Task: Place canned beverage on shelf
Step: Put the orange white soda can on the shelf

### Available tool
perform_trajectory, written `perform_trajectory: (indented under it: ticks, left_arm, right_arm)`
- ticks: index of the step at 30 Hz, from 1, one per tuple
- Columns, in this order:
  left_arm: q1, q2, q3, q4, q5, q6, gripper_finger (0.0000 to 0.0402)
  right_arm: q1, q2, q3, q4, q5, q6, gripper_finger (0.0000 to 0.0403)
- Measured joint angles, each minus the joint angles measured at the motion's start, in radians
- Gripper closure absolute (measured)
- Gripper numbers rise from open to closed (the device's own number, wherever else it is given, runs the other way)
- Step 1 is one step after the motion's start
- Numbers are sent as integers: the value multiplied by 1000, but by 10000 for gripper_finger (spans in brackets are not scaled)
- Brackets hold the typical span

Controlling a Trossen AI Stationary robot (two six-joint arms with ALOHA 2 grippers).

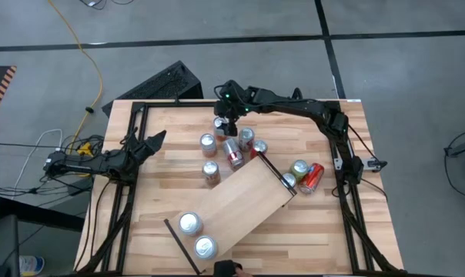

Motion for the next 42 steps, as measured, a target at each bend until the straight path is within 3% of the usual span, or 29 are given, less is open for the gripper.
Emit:
perform_trajectory:
  ticks: [25, 35, 42]
  left_arm:
    - [0, 0, 0, 1, 0, -2, 51]
    - [0, 0, 0, 1, 0, -8, 51]
    - [0, 0, 0, 2, 0, -9, 51]
  right_arm:
    - [3, 0, -75, 73, -52, 10, 62]
    - [9, 65, -77, 40, -51, 9, 63]
    - [9, 62, -74, 38, -27, 18, 108]
